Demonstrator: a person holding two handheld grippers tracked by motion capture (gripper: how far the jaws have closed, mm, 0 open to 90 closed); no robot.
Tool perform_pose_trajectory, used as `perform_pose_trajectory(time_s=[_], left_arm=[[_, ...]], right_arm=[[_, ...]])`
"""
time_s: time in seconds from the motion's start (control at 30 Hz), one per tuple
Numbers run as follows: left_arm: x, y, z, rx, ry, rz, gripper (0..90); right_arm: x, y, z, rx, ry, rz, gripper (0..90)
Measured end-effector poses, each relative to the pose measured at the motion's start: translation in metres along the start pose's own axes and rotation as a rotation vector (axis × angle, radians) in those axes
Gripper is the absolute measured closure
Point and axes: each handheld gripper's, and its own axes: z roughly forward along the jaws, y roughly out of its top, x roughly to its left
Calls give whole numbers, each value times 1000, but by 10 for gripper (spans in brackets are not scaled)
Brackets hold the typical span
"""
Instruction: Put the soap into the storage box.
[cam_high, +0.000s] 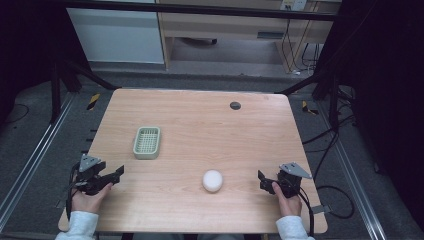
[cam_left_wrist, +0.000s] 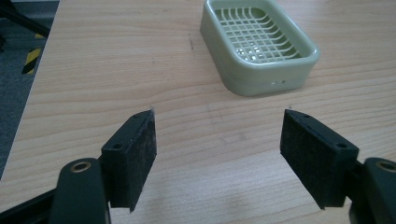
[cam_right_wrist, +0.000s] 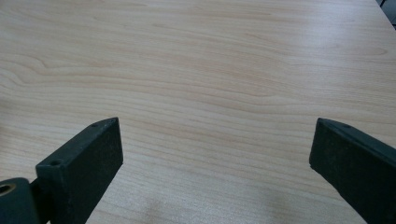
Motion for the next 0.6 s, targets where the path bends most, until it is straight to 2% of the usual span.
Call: perform_pose_trajectory(time_s=[0.27, 0.4, 0.6], left_arm=[[-11, 6, -6, -24, -35, 12, 299], [-21, 10, -9, -34, -67, 24, 299], [-33, 16, -9, -39, -86, 51, 296]], right_arm=[[-1, 0, 0, 3, 3, -1, 33], [-1, -1, 1, 8, -1, -8, 33], [-1, -2, 3, 18, 1, -10, 33]])
